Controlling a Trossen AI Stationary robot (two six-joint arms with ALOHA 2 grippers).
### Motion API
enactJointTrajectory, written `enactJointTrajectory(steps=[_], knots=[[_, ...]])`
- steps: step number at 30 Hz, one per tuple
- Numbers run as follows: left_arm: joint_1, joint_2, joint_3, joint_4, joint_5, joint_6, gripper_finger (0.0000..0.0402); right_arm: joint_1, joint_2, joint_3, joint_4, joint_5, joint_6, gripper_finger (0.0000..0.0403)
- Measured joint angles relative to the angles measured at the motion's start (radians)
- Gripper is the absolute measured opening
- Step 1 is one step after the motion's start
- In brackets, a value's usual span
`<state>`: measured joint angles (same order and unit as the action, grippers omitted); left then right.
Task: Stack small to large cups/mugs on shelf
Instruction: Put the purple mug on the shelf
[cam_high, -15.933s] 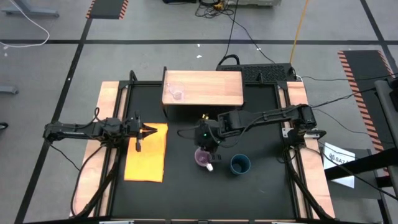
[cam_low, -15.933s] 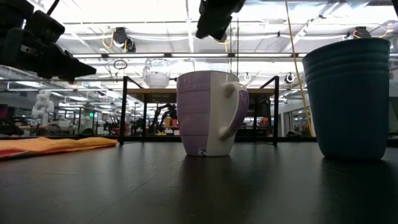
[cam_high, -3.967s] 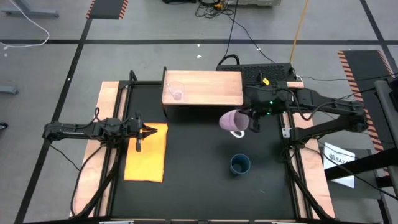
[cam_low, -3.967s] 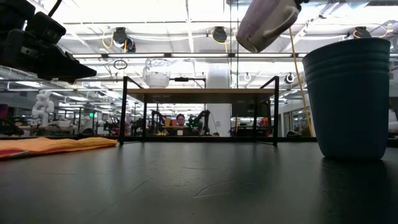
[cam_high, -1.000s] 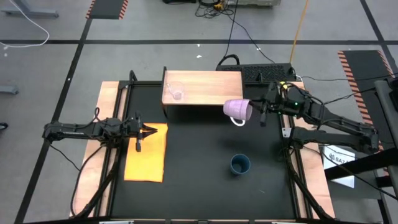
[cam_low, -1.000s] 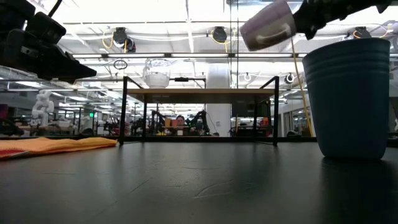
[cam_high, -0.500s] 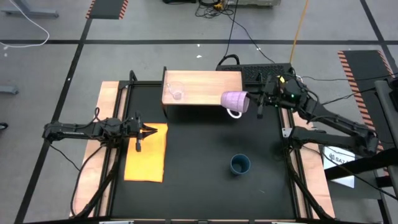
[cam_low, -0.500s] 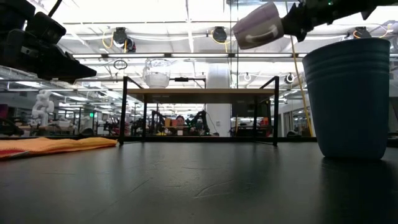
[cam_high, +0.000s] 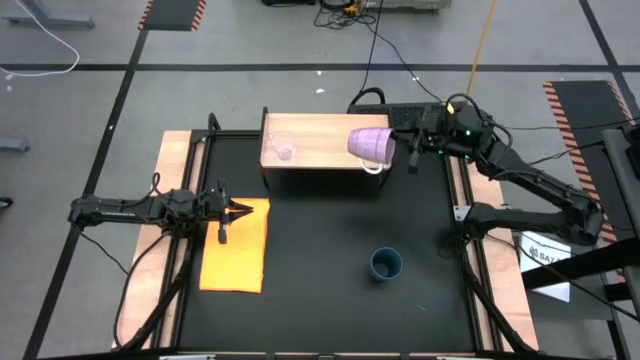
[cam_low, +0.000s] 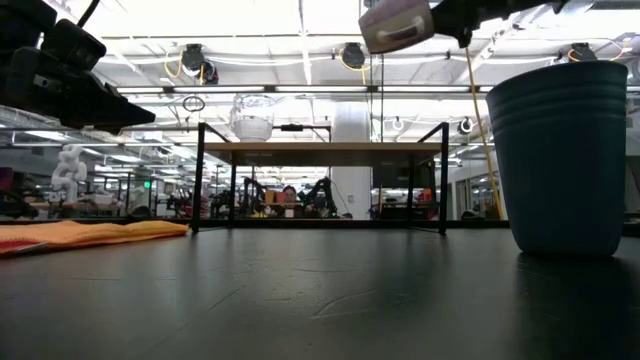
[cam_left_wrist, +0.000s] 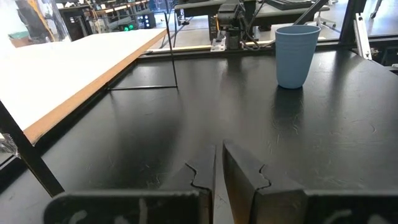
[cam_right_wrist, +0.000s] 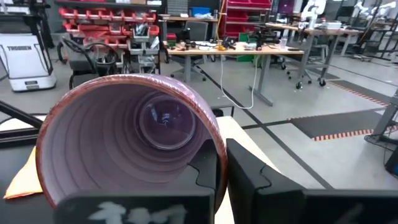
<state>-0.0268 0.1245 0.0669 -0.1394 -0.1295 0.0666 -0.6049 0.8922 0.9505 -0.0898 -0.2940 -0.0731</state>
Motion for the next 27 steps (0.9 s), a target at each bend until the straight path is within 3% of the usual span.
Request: enactJointTrajectory(steps=[8,27], knots=[[0.0,0.0,0.0,0.0,0.0,0.0,0.0033,-0.047,0.118,0.104,-0.024,-0.051,0.0,0.0005],[0.0,0.0,0.0,0.0,0.0,0.0,0.0033,-0.122,0.404,0.484,-0.298,-0.103,-0.034,0.0005]])
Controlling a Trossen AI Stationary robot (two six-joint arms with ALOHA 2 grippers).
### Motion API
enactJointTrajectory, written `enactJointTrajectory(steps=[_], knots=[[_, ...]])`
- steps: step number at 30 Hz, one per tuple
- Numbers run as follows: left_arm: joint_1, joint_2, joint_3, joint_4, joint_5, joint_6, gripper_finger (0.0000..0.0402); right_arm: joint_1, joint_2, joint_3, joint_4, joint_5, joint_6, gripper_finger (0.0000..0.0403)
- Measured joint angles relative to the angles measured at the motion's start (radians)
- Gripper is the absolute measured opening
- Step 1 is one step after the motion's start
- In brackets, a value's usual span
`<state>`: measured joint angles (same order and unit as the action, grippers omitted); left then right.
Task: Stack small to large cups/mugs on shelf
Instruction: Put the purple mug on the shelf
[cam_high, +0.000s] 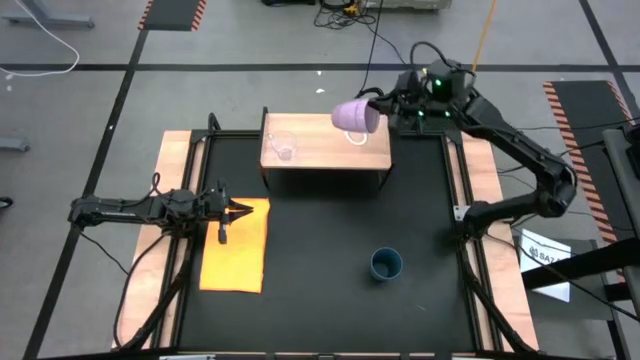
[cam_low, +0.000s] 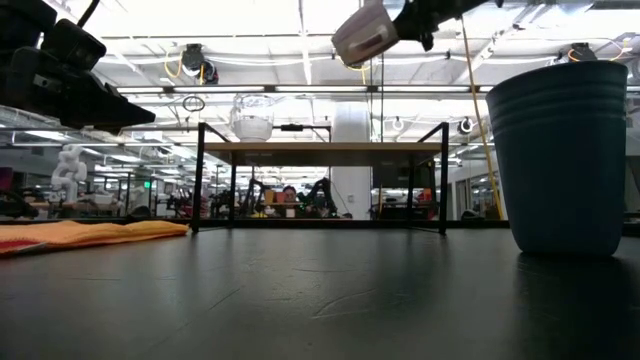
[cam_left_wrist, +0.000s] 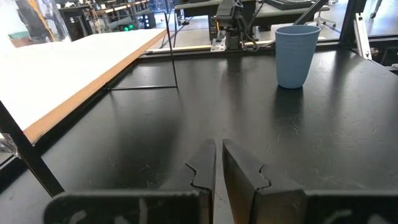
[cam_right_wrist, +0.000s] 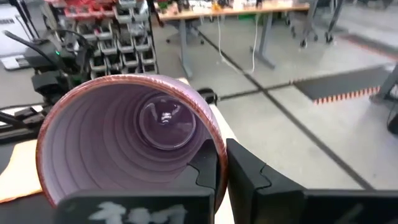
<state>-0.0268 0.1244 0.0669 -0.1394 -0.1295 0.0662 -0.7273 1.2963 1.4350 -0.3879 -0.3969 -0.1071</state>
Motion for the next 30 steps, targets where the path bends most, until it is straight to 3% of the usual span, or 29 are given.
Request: enactJointTrajectory(steps=[17,30], knots=[[0.0,0.0,0.0,0.0,0.0,0.0,0.0033,-0.01,0.281,0.363,-0.315,0.002,-0.037,0.0005],[0.0,0.0,0.0,0.0,0.002,-0.001,0.0033,0.007,0.39,0.494,-0.435,0.008,-0.029,0.0005]])
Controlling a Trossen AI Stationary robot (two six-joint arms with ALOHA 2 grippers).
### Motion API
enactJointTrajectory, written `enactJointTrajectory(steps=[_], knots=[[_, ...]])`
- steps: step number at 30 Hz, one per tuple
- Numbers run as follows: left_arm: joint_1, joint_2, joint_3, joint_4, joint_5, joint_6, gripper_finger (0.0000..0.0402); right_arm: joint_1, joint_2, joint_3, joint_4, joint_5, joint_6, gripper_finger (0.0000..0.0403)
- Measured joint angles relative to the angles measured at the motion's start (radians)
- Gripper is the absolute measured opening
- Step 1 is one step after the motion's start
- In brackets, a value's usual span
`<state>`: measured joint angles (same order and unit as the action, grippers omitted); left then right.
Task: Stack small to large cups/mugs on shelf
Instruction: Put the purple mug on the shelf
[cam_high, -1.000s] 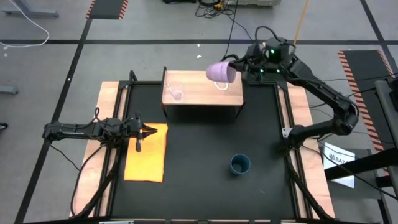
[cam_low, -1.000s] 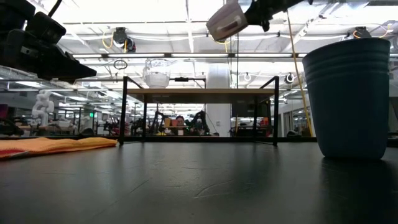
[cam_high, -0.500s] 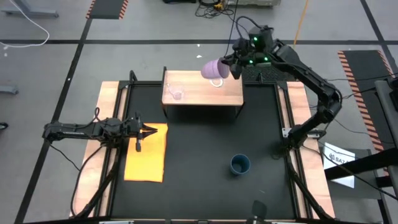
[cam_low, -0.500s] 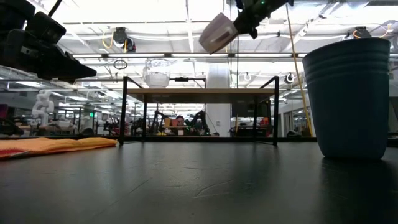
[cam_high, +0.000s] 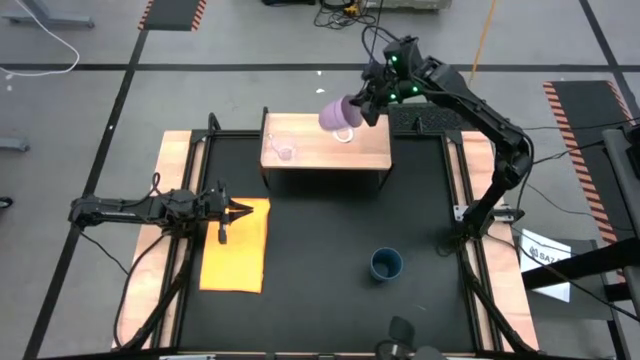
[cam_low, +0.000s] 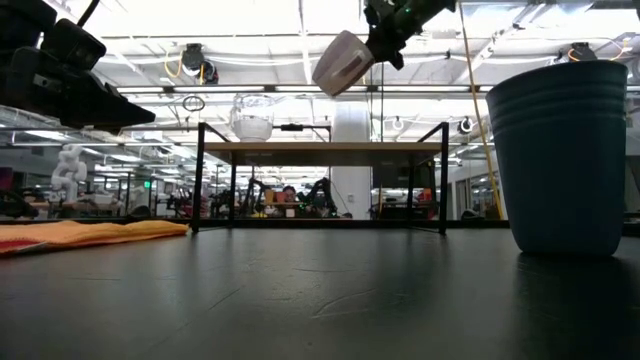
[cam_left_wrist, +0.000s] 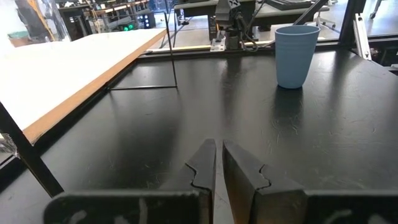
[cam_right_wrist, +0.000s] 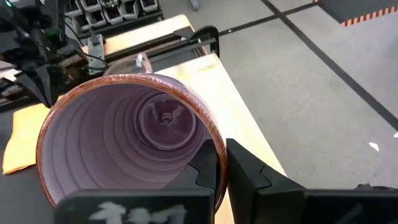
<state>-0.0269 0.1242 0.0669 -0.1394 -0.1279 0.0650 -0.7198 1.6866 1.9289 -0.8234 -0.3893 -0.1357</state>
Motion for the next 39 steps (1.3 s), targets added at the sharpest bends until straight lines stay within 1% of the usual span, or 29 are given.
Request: enactJointTrajectory(steps=[5,10,15,19,21,27,30,33,39], knots=[[0.0,0.0,0.0,-0.001,0.013,0.0,0.0033,0.0,0.006,0.002,-0.022,0.003,0.019,0.0005],[0.0,0.0,0.0,-0.002,0.018,0.0,0.0033,0.013,0.027,0.002,-0.057,0.055,0.015,0.0005],[0.0,0.0,0.0,-0.002,0.023,0.0,0.0033,0.017,0.058,0.002,-0.086,0.052,0.023,0.0005],[0.0,0.0,0.0,-0.002,0.023,0.0,0.0033,0.016,0.086,0.0,-0.12,0.094,0.018,0.0005],[0.0,0.0,0.0,-0.002,0.023,0.0,0.0033,0.02,0.086,0.0,-0.117,0.12,0.013,0.0005],[0.0,0.0,0.0,-0.002,0.023,0.001,0.0033,0.023,0.083,0.0,-0.131,0.15,0.008,0.0005],[0.0,0.0,0.0,-0.002,0.023,0.001,0.0033,0.037,0.083,0.0,-0.137,0.167,0.002,0.0005],[0.0,0.0,0.0,-0.002,0.023,0.001,0.0033,0.062,0.083,0.0,-0.131,0.205,-0.015,0.0005],[0.0,0.0,0.0,-0.002,0.023,0.001,0.0033,0.084,0.083,0.0,-0.133,0.211,-0.009,0.0005]])
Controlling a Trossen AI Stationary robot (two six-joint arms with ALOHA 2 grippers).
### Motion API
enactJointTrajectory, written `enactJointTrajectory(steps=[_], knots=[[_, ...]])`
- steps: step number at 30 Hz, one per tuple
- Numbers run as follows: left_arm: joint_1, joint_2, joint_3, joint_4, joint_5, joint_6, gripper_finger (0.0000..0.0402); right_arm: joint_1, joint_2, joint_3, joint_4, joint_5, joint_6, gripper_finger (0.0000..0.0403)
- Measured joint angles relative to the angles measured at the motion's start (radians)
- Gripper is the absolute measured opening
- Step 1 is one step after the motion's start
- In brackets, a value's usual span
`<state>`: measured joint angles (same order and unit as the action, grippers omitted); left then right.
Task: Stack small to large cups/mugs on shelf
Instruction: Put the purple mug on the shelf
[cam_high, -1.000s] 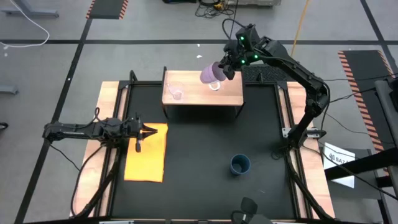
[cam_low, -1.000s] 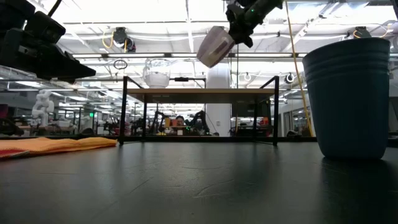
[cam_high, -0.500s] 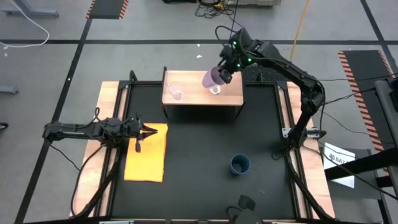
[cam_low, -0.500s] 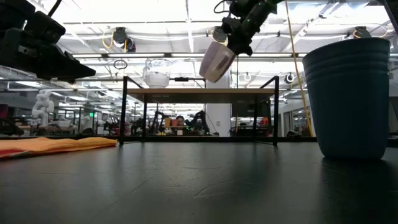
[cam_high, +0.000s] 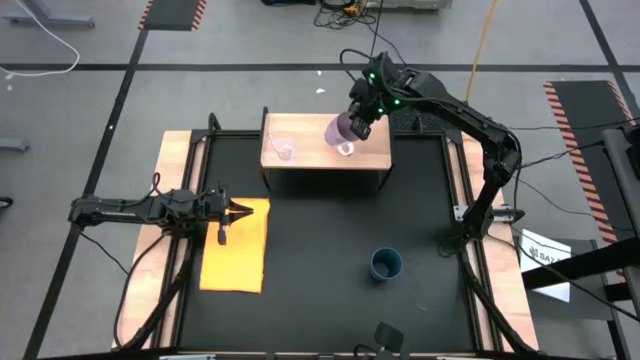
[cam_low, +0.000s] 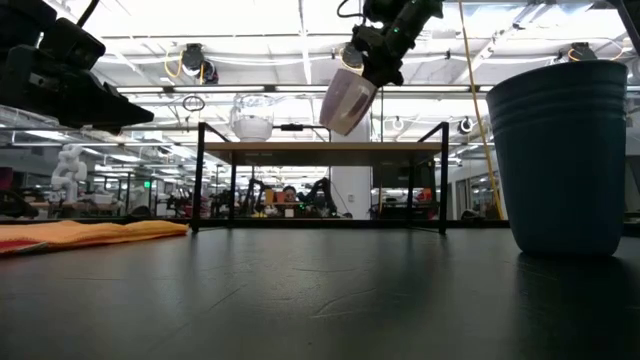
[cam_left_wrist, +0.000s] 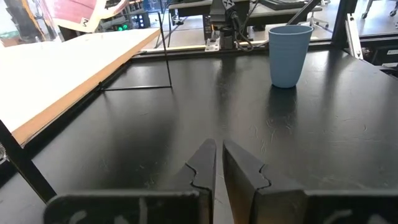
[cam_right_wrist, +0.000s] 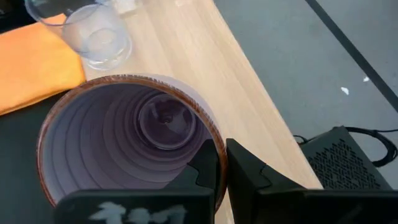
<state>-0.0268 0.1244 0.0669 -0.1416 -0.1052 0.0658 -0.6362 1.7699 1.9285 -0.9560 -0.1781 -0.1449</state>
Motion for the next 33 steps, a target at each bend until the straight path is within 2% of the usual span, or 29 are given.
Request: enactJointTrajectory(steps=[8,21,28,33], knots=[[0.0,0.0,0.0,0.0,0.0,0.0,0.0033,0.044,0.039,0.0,-0.017,-0.008,0.012,0.0005],[0.0,0.0,0.0,0.0,0.0,0.0,0.0033,0.049,0.057,0.002,-0.024,0.048,0.004,0.0005],[0.0,0.0,0.0,0.0,0.0,0.0,0.0033,0.06,0.06,0.13,-0.159,0.141,-0.017,0.0005],[0.0,0.0,0.0,0.0,0.001,0.0,0.0033,0.064,0.056,0.218,-0.2,0.108,-0.001,0.0005]])
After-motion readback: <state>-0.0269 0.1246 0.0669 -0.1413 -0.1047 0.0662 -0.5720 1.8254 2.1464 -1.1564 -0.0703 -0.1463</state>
